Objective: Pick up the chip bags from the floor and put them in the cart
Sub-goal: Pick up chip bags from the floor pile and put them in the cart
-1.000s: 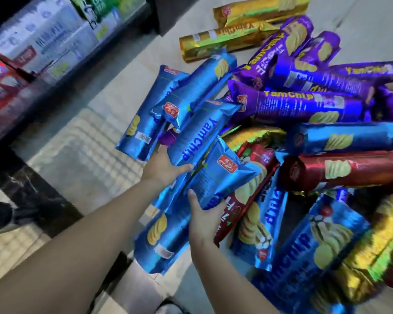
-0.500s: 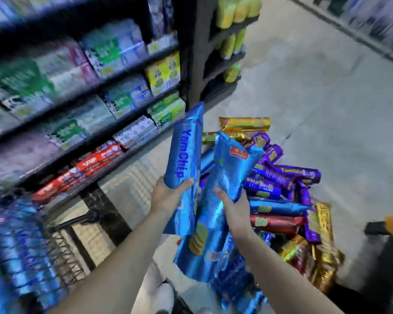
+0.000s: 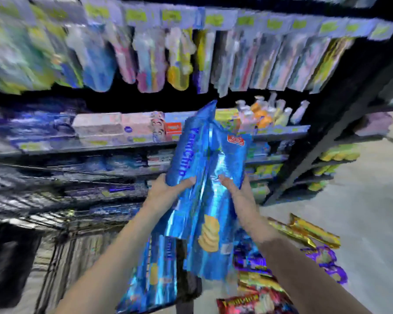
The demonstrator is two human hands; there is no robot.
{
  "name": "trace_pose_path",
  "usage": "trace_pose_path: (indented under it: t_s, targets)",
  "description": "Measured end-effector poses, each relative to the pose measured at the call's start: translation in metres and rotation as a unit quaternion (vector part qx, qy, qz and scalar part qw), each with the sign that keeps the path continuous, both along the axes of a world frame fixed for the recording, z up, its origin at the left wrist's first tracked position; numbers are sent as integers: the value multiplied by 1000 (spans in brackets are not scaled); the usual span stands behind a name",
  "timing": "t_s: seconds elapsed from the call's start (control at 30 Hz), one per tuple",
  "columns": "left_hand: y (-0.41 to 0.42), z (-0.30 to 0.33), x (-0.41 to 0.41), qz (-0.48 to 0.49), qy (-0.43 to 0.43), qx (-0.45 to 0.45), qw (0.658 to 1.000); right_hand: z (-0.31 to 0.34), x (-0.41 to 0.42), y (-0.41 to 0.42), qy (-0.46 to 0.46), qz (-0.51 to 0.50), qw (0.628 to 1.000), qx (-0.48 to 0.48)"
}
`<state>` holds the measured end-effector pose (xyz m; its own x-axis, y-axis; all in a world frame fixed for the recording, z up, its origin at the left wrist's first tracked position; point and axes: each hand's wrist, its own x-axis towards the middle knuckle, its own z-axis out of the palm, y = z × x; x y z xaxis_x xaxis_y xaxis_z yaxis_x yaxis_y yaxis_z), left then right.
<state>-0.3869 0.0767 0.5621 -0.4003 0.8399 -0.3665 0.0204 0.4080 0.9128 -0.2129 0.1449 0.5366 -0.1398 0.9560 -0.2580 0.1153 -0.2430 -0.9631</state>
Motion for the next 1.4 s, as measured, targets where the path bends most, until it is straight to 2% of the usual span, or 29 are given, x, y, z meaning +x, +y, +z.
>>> trace_pose_path:
  t_s: [0.13,0.3,0.43,0.57,0.67,0.77,0.93,1.0,1.13,1.23,1.27,1.4]
  targets:
    - [-68,-4,-97,76,22,-40,996,5,-103,-34,61,88,993,-56]
    - [-158,-47,-164,168,-6,-104,980,-42,-198,-105,69,193,969,-140]
    - [-212,-96,-190,238,-17,-172,956,-105,-242,-155,-16,166,970,-177]
    - [-232,-137,-199,262,-40,-213,940,-147,-265,-163,-69,159,953,-247]
    - [-229,-173,-209,247,-14,-245,937,-176,-281,-148,-101,172,948,-248]
    - [-221,-212,-219,249,-29,-264,931,-204,-296,-135,-141,171,951,-216]
    - [-204,-273,-233,247,-14,-264,932,-278,-309,-135,-217,151,950,-168]
    - [-200,-293,-233,241,1,-268,933,-300,-313,-144,-221,142,952,-159]
    - [-202,-332,-235,224,20,-283,933,-322,-326,-159,-248,162,944,-145]
    - [-206,-338,-240,195,7,-320,927,-322,-335,-161,-279,183,929,-158]
    - [-205,-336,-242,174,24,-325,929,-316,-334,-158,-303,195,920,-151]
    - [-187,-293,-253,20,238,-314,919,-276,-315,-135,-359,266,895,-15]
